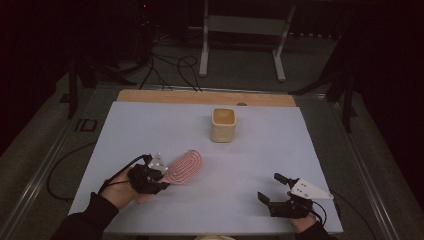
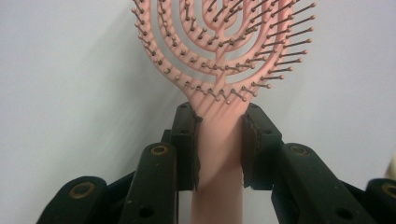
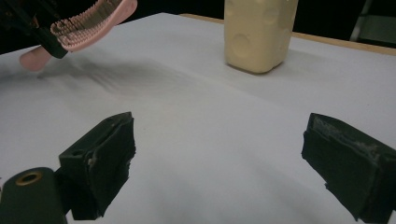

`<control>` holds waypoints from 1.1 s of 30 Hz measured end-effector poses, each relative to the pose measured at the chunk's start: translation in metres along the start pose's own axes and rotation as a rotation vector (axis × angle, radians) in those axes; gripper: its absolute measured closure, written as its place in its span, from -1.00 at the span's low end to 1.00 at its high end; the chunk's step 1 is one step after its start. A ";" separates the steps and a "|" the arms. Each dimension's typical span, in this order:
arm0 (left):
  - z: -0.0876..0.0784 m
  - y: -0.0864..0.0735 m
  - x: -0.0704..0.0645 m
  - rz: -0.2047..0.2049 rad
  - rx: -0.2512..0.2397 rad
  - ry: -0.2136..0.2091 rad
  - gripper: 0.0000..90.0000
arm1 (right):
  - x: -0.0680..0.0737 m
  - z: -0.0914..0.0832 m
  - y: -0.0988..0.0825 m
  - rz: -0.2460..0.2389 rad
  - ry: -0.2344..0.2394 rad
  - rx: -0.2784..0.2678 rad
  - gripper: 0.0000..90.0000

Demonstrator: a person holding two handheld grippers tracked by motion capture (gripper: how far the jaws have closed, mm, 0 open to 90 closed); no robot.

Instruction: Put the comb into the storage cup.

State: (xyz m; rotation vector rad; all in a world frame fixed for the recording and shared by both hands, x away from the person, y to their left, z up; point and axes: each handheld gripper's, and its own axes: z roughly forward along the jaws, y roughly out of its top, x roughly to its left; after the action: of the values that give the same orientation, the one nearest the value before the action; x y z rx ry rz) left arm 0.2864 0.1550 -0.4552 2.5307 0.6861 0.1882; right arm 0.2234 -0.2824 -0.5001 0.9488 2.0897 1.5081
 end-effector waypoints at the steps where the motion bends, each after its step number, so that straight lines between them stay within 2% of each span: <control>1: 0.001 0.001 0.000 -0.013 -0.008 -0.002 0.57 | 0.000 0.000 0.000 0.002 0.001 0.000 -0.80; 5: 0.006 0.006 -0.002 0.003 -0.038 0.006 0.57 | 0.000 0.000 0.000 0.000 0.001 -0.002 -0.80; 7: 0.009 0.007 -0.002 -0.004 -0.065 -0.002 0.57 | 0.000 0.000 0.000 0.001 0.003 -0.001 -0.80; 8: 0.010 0.008 -0.003 -0.005 -0.080 0.012 0.57 | 0.000 0.000 0.000 0.000 0.005 -0.001 -0.80; 11: 0.012 0.011 -0.004 -0.012 -0.126 0.015 0.57 | 0.000 0.001 0.000 0.004 0.004 0.000 -0.80; 12: 0.012 0.012 -0.004 -0.018 -0.137 0.001 0.57 | 0.000 0.001 0.000 0.005 0.002 0.002 -0.80; 13: 0.013 0.013 -0.005 -0.016 -0.147 0.012 0.57 | 0.000 0.001 -0.001 0.002 0.002 0.003 -0.80; 15: 0.014 0.015 -0.006 -0.020 -0.163 0.000 0.57 | 0.000 0.001 0.000 0.005 0.003 0.002 -0.80; 16: 0.014 0.017 -0.007 -0.022 -0.175 0.015 0.57 | 0.000 0.001 0.000 0.006 0.004 0.001 -0.80; 18: 0.014 0.019 -0.007 -0.023 -0.185 -0.001 0.57 | -0.001 0.001 -0.001 0.003 0.004 0.003 -0.80; 22: 0.014 0.025 -0.010 -0.021 -0.221 0.020 0.57 | -0.001 0.001 -0.001 0.005 0.003 0.003 -0.80; 24: 0.015 0.027 -0.010 -0.023 -0.232 0.014 0.57 | -0.001 0.001 -0.001 0.005 0.002 0.002 -0.80; 27: 0.015 0.029 -0.011 -0.033 -0.244 0.030 0.57 | -0.001 0.001 -0.001 0.004 0.003 0.004 -0.80; 33: 0.015 0.031 -0.011 -0.050 -0.275 0.034 0.57 | -0.001 0.001 -0.001 0.000 0.003 0.003 -0.80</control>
State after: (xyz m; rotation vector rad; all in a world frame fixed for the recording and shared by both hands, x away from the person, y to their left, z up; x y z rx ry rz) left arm 0.2945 0.1200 -0.4521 2.2507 0.6849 0.2881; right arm 0.2245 -0.2831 -0.5016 0.9486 2.0942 1.5078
